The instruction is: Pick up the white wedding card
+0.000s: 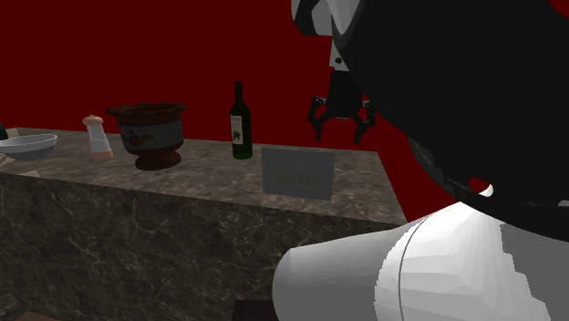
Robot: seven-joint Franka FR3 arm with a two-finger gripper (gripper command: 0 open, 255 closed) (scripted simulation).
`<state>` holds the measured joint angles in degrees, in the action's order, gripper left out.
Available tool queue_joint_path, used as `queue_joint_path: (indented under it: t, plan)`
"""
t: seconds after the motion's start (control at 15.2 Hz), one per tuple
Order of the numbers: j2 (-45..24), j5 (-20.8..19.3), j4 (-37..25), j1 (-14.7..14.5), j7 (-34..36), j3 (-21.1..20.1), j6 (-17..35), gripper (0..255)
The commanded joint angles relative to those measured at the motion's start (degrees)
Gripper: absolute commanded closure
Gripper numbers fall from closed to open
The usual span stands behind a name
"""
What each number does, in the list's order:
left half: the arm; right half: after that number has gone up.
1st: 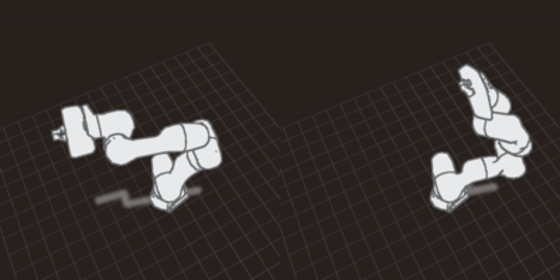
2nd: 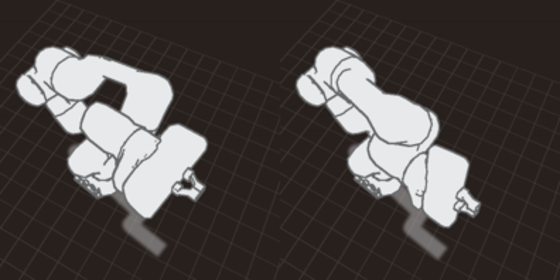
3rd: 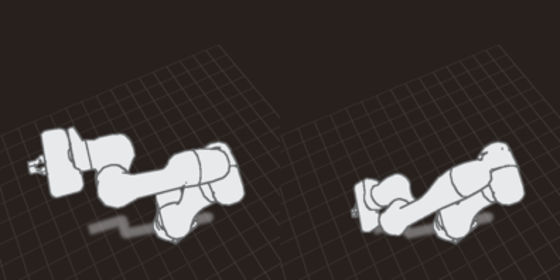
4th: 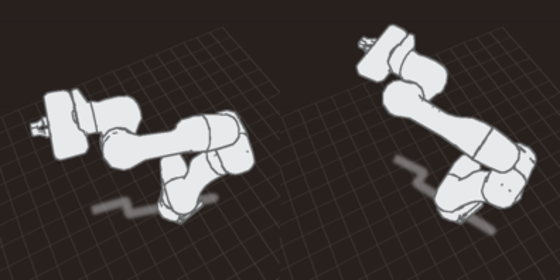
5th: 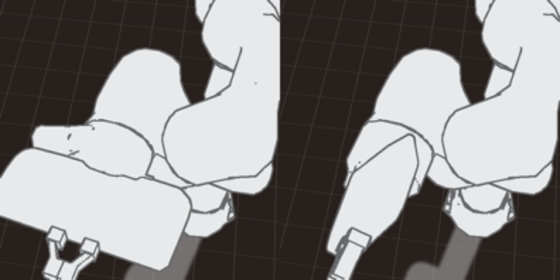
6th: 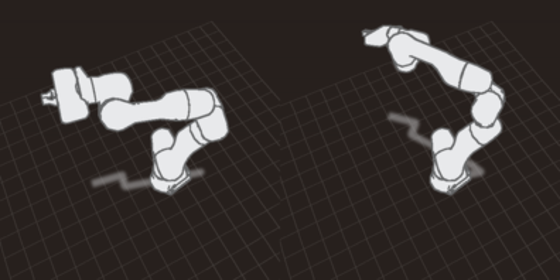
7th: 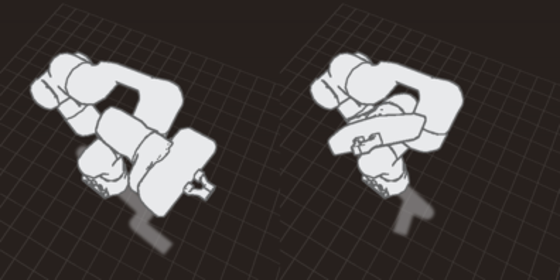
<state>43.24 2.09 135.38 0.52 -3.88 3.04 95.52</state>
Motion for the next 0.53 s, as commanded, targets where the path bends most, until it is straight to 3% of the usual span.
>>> queue_joint_path:
  t: [0.0, 0.2, 0.46]
  plan:
    - [0.0, 0.0, 0.0, 0.0, 0.0, 0.0, 0.0, 0]
    - [-5.8, 0.7, -3.0, -4.6, -11.4, 2.1, 3.4, 0]
    - [-12.9, 3.8, -7.4, -7.5, -27.6, 1.7, 6.3, 0]
